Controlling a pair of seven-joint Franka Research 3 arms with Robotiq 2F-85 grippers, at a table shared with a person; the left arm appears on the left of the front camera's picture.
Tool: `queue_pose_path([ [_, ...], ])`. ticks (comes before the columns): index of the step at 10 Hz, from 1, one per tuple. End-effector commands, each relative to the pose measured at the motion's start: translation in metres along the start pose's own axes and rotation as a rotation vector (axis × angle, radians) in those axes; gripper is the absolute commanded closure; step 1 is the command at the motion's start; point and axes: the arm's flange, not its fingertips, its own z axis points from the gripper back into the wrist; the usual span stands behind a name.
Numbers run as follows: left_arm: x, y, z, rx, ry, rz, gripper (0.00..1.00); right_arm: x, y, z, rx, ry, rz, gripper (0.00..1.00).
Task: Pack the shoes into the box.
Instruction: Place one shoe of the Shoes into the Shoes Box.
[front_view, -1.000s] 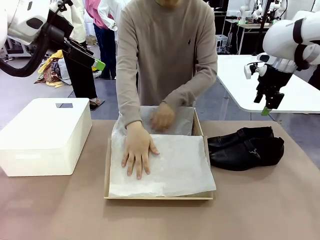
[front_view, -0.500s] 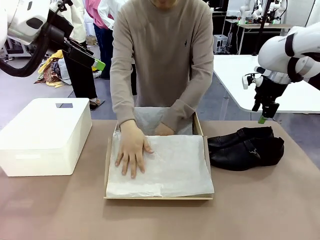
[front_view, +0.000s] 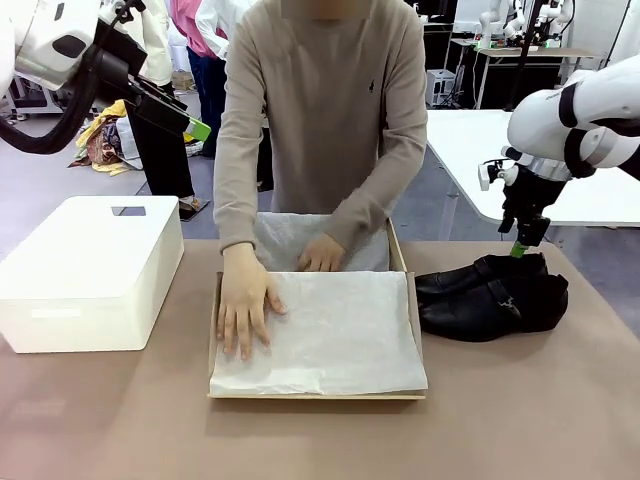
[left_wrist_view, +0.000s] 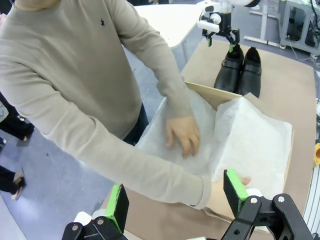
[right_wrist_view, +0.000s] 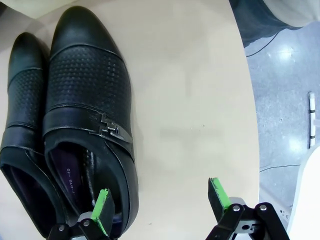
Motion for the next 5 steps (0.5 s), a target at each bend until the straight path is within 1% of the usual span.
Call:
queue_pose_path([
  [1, -0.002, 0.004, -0.001, -0.016, -0.015, -0.019, 0.00, -0.003, -0.006, -0.005, -0.016, -0.009, -0.002, 0.00],
  [5, -0.002, 0.004, -0.001, -0.016, -0.015, -0.019, 0.00, -0.006, -0.006, -0.022, 0.011, 0.009, -0.001, 0.00],
])
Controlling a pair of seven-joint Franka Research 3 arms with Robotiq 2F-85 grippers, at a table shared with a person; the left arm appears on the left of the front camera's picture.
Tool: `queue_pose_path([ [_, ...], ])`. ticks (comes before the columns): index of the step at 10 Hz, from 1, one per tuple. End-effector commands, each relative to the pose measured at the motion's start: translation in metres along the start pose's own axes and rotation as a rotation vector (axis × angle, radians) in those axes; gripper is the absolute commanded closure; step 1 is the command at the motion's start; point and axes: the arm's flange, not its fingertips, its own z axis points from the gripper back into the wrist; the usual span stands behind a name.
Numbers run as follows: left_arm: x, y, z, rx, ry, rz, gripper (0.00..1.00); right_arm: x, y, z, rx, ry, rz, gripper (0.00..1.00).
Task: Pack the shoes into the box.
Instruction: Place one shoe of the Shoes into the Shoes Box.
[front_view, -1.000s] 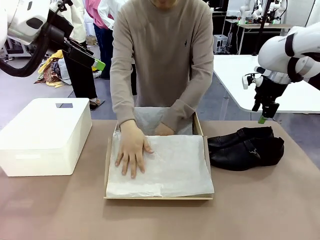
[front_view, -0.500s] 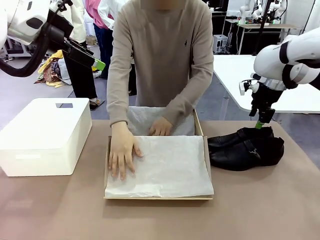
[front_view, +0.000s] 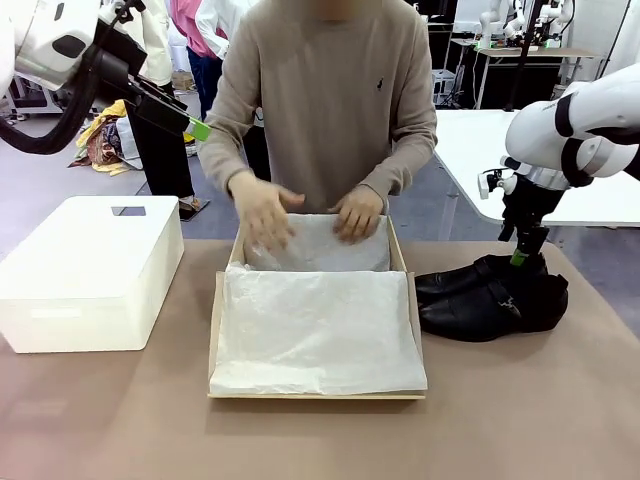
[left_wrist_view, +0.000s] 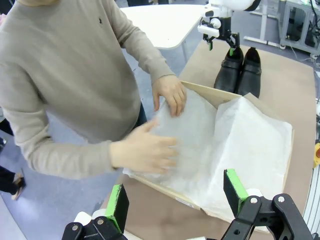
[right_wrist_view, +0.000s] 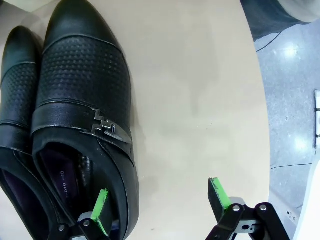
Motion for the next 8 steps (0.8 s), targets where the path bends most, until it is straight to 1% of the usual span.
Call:
queue_pose_path([
  [1, -0.002, 0.004, -0.001, -0.015, -0.014, -0.018, 0.00, 0.000, -0.004, -0.007, -0.009, 0.014, 0.014, 0.00],
  [4, -0.002, 0.004, -0.001, -0.015, -0.014, -0.018, 0.00, 0.002, -0.003, -0.023, 0.012, 0.064, 0.010, 0.00],
  [6, -0.002, 0.004, -0.001, -0.015, -0.014, -0.018, 0.00, 0.005, -0.002, -0.026, 0.028, 0.076, 0.022, 0.00],
  [8, -0.002, 0.004, -0.001, -0.015, -0.014, -0.018, 0.00, 0.006, -0.001, -0.025, 0.030, 0.069, 0.009, 0.39],
])
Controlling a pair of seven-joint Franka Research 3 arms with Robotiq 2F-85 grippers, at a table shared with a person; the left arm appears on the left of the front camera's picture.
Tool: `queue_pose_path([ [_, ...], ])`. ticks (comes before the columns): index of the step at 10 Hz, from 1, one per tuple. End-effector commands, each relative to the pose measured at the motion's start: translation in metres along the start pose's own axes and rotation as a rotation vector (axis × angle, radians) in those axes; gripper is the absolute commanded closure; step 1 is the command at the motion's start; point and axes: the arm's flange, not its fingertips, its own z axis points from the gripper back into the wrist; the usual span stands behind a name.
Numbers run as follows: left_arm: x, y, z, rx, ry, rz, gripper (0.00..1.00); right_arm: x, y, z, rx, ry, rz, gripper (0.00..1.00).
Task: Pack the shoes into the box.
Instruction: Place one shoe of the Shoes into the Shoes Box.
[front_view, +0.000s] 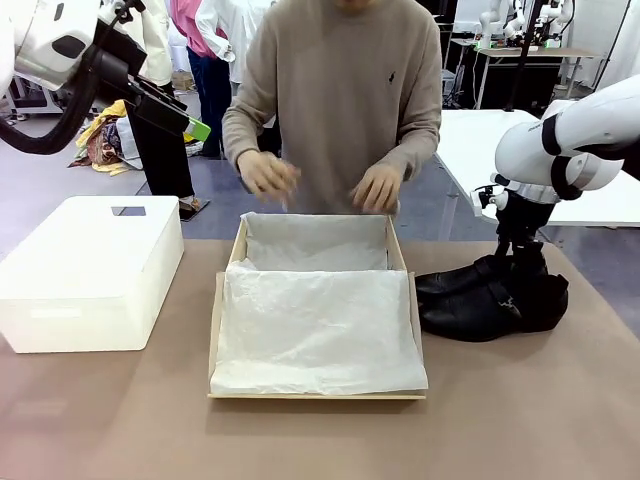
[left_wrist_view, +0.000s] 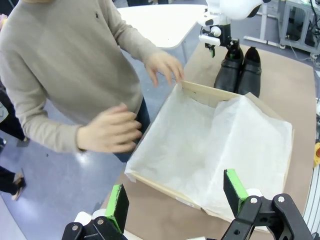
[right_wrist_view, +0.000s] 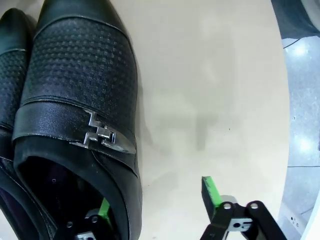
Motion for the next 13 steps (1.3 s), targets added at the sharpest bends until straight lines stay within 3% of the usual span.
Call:
queue_pose_path([
  [1, -0.002, 0.003, -0.001, -0.015, -0.015, -0.016, 0.00, 0.002, 0.000, 0.002, -0.001, 0.015, -0.034, 0.58],
  [3, -0.002, 0.003, -0.001, -0.015, -0.015, -0.016, 0.00, 0.003, 0.000, 0.001, 0.012, 0.017, -0.049, 0.97],
  [8, -0.002, 0.003, -0.001, -0.015, -0.015, -0.016, 0.00, 0.005, 0.001, 0.005, 0.032, 0.013, -0.075, 1.00],
  [13, -0.002, 0.003, -0.001, -0.015, -0.015, -0.016, 0.00, -0.003, 0.003, 0.040, 0.006, -0.041, -0.201, 1.00],
])
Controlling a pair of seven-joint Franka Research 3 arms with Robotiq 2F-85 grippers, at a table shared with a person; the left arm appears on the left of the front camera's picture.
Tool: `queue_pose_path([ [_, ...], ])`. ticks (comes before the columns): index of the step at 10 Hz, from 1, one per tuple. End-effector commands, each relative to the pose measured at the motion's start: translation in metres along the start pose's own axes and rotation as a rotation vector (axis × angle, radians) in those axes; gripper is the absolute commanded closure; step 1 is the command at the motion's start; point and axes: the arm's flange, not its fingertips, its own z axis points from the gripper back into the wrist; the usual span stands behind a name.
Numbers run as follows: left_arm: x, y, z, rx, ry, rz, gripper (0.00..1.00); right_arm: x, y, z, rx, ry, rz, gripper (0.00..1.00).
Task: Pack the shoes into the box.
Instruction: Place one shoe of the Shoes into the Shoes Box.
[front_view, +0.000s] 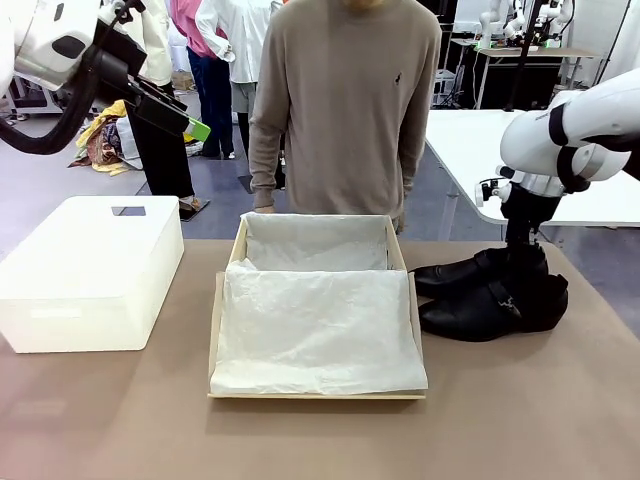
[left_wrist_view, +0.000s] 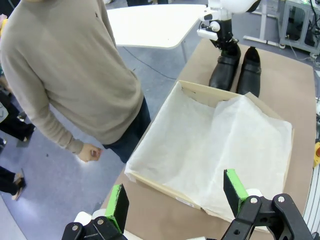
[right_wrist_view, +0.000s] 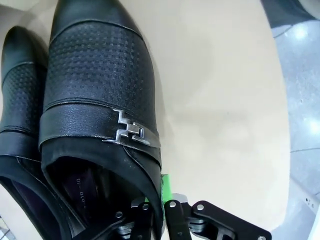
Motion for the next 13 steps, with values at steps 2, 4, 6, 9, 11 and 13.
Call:
queue_pose_path([
  [2, -0.002, 0.003, -0.001, -0.014, -0.016, -0.015, 0.00, 0.005, 0.004, 0.054, -0.004, -0.060, -0.116, 1.00],
  [4, -0.002, 0.003, -0.001, -0.014, -0.016, -0.015, 0.00, 0.013, 0.017, 0.094, -0.023, -0.077, -0.137, 1.00],
  [6, -0.002, 0.003, -0.001, -0.014, -0.016, -0.015, 0.00, 0.031, 0.035, 0.134, -0.048, -0.040, -0.160, 1.00],
  [9, -0.002, 0.003, -0.001, -0.014, -0.016, -0.015, 0.00, 0.068, 0.060, 0.168, -0.062, 0.023, -0.141, 1.00],
  [11, -0.002, 0.003, -0.001, -0.014, -0.016, -0.015, 0.00, 0.096, 0.073, 0.177, -0.067, 0.074, -0.108, 1.00],
  [13, -0.002, 0.003, -0.001, -0.014, -0.016, -0.015, 0.00, 0.108, 0.078, 0.180, -0.049, 0.108, -0.086, 1.00],
])
